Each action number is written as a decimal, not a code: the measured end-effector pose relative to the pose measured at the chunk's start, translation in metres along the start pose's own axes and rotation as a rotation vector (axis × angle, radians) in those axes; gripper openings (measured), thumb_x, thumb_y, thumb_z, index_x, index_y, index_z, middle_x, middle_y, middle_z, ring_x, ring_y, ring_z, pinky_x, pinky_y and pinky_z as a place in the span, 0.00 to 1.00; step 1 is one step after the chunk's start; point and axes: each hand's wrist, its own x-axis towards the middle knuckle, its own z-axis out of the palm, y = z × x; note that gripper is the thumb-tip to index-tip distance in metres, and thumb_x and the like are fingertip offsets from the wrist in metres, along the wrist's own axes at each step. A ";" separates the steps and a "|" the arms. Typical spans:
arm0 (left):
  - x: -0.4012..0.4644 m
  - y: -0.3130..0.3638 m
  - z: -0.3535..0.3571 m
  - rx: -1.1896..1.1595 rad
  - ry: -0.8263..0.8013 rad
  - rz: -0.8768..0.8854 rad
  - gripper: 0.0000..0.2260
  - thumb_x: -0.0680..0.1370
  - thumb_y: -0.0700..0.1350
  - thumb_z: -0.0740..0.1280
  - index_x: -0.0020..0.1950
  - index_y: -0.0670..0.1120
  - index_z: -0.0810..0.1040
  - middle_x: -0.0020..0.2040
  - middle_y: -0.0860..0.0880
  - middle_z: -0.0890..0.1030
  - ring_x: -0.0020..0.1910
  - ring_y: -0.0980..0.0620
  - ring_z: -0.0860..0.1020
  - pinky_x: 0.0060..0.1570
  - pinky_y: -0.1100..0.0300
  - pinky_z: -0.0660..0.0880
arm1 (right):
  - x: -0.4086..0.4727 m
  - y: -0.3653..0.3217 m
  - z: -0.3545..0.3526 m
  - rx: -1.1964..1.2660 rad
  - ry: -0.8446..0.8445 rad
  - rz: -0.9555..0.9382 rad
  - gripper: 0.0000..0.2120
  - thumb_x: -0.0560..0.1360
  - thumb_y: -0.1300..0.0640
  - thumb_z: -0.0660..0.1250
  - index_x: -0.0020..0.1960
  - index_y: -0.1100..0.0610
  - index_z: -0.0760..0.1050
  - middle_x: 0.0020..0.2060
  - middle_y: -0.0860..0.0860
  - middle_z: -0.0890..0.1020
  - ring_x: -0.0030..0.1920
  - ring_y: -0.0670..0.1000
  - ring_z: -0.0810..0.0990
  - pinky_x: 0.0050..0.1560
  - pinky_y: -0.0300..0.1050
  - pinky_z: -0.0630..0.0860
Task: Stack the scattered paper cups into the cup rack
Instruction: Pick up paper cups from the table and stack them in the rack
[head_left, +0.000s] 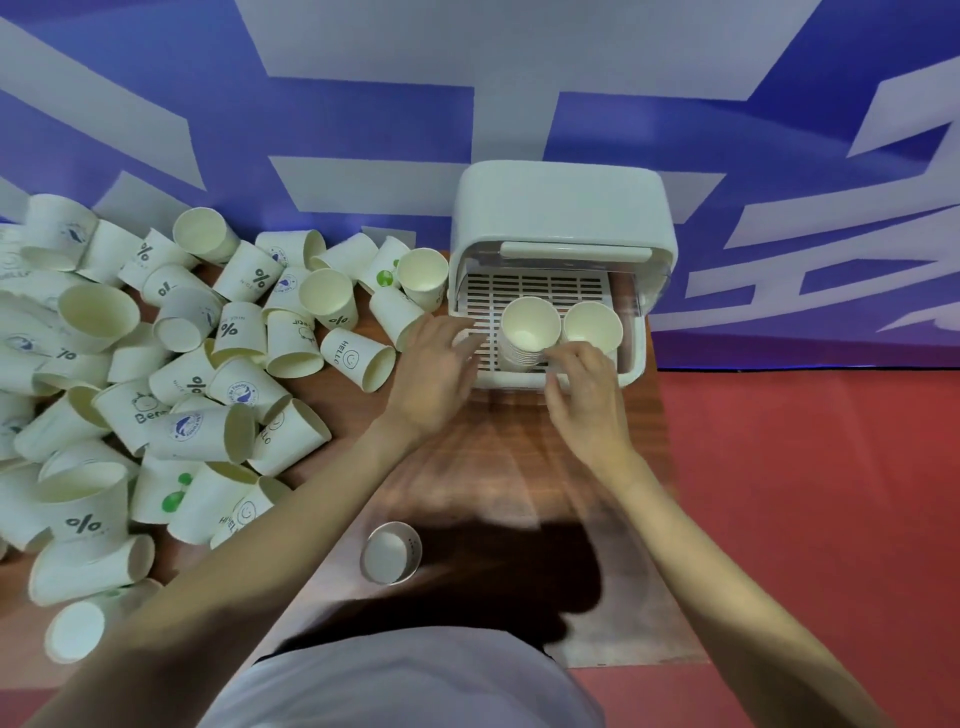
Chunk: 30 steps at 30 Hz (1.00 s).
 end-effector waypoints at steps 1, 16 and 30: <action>-0.010 -0.010 -0.006 0.003 -0.002 -0.039 0.13 0.72 0.38 0.70 0.56 0.41 0.80 0.57 0.39 0.79 0.56 0.38 0.76 0.59 0.44 0.70 | -0.003 -0.008 0.005 0.004 -0.035 -0.011 0.11 0.76 0.64 0.64 0.58 0.59 0.76 0.52 0.55 0.77 0.54 0.56 0.75 0.59 0.48 0.69; -0.166 -0.148 -0.069 0.095 0.135 -0.688 0.23 0.74 0.56 0.64 0.61 0.40 0.74 0.62 0.33 0.73 0.62 0.36 0.71 0.59 0.43 0.70 | 0.001 -0.115 0.113 0.114 -0.382 0.026 0.15 0.77 0.60 0.64 0.63 0.60 0.74 0.57 0.55 0.77 0.56 0.54 0.78 0.60 0.52 0.73; -0.184 -0.171 -0.083 -0.074 0.116 -0.753 0.25 0.71 0.51 0.73 0.61 0.37 0.74 0.64 0.31 0.69 0.65 0.34 0.68 0.63 0.44 0.69 | 0.056 -0.149 0.187 0.334 -0.261 0.600 0.08 0.74 0.57 0.70 0.47 0.63 0.80 0.48 0.57 0.83 0.51 0.56 0.81 0.46 0.40 0.72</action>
